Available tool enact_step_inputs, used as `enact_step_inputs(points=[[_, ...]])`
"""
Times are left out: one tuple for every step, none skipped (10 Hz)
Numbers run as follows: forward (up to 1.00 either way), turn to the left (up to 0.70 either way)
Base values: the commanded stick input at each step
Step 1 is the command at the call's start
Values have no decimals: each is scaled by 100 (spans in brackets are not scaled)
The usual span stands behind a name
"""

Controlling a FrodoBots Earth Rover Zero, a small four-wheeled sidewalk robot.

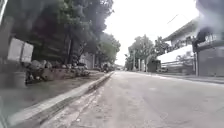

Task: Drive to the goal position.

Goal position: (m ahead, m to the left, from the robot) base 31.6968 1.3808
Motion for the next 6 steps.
enact_step_inputs(points=[[70, 0], [70, 0], [70, 0], [70, 0], [70, 0], [70, -7]])
